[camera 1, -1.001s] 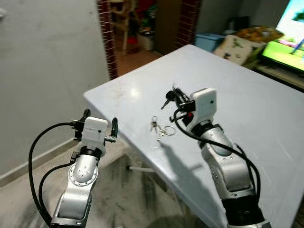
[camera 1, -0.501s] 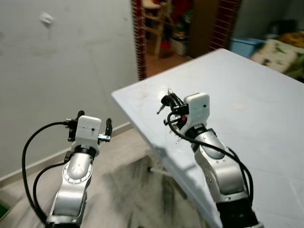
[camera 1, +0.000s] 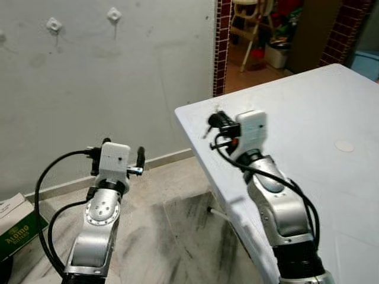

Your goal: Hang keys on a hook

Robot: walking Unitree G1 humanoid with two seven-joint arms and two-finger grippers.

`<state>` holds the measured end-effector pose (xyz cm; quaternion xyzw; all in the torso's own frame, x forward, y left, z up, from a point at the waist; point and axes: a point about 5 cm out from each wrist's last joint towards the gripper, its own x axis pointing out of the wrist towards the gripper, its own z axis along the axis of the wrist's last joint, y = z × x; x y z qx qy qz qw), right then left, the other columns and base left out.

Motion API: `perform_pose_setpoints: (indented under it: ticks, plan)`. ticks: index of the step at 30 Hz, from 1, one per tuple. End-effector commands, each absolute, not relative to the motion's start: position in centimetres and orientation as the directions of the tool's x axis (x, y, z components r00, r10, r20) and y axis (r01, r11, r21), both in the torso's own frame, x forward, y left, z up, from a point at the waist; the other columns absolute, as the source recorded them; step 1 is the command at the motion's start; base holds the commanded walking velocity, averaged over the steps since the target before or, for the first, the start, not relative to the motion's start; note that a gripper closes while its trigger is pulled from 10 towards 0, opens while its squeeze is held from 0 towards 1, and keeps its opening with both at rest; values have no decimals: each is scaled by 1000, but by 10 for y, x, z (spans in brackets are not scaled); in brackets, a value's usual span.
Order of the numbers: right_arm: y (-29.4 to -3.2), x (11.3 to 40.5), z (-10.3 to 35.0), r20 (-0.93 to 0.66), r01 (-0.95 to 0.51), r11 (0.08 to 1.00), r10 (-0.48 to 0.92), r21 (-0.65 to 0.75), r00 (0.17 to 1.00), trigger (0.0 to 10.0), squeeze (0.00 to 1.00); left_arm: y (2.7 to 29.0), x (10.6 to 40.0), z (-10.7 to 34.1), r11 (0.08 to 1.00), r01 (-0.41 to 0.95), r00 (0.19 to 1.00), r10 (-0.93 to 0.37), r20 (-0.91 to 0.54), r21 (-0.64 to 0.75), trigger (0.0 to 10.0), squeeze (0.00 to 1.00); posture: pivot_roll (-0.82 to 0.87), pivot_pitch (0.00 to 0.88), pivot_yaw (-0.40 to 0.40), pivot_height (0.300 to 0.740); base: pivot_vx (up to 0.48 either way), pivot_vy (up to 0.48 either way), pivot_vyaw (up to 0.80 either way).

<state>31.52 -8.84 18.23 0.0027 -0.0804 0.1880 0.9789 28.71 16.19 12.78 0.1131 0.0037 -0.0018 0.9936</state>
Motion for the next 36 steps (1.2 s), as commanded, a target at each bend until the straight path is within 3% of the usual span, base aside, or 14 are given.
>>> perform_pose_setpoints:
  ticks: [1, 31, 36]
  plan:
    - [-81, 315, 184, 158, -394, 919, 392, -19, 906, 10000, 0, 168, 288, 128, 974, -19, 1000, 23, -14, 227, 10000, 0, 95, 0, 28, 740, 0, 341, 0]
    - [-86, 321, 188, 165, -380, 923, 385, -59, 908, 10000, 0, 171, 298, 127, 977, -48, 999, 52, -12, 207, 10000, 0, 77, 0, 5, 740, 0, 475, 0]
    - [-86, 322, 188, 164, -379, 923, 384, -61, 909, 10000, 0, 173, 299, 131, 976, -67, 998, 64, 19, 205, 10000, 0, 75, 0, 3, 740, 0, 0, 0]
